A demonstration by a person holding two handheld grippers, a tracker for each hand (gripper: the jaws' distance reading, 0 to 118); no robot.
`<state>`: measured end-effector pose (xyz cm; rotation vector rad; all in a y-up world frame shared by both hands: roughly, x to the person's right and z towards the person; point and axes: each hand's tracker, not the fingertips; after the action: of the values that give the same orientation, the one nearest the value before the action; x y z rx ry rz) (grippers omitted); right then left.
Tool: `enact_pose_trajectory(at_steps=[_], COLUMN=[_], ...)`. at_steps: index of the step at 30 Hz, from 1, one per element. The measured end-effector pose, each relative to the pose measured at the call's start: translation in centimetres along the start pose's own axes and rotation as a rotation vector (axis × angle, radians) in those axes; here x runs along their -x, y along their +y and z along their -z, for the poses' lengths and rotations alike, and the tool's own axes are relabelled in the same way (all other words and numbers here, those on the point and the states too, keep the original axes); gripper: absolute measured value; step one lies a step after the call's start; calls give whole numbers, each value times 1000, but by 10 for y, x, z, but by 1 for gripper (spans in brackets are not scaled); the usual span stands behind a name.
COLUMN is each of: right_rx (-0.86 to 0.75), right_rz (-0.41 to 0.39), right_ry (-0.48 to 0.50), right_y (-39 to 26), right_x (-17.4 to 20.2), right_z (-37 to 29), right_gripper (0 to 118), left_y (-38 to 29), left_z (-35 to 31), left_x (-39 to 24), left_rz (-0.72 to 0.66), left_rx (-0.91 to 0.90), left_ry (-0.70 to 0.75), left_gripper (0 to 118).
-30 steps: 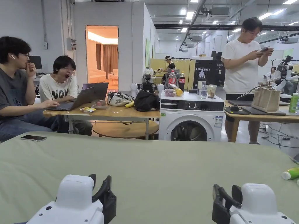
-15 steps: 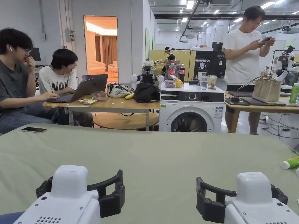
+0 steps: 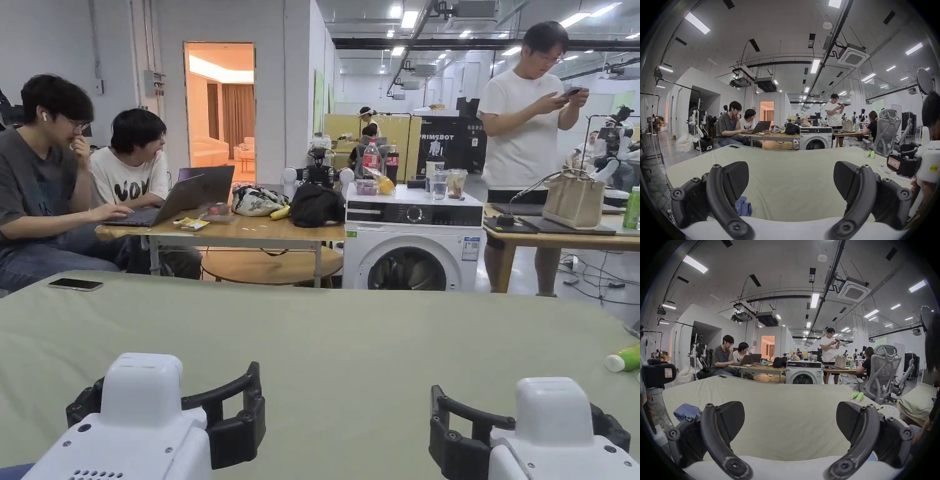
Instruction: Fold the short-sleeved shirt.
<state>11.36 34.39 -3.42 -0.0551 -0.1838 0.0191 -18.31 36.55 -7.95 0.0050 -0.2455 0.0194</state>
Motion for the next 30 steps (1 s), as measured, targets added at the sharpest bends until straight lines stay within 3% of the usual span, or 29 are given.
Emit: enact_pose_trajectory(at_steps=[13, 19, 22, 26, 30], right_rx=[78, 70, 91, 106, 193], right_rz=[-2, 37, 129, 414, 657], right_ry=[-15, -14, 125, 244, 197], right_y=[-10, -7, -4, 3, 17], right_x=[-5, -12, -17, -27, -36], right_z=[8, 7, 4, 2, 7], right_gripper=[113, 113, 113, 113, 113], left_y=[-13, -11, -12, -14, -14], left_z=[9, 10, 12, 13, 12], left_x=[-7, -12, -12, -12, -11], left_rz=[4, 29, 30, 8, 15], left_rx=[60, 71, 88, 113, 129], left_ry=[-2, -6, -9, -27, -32], left_gripper=[106, 106, 106, 106, 106])
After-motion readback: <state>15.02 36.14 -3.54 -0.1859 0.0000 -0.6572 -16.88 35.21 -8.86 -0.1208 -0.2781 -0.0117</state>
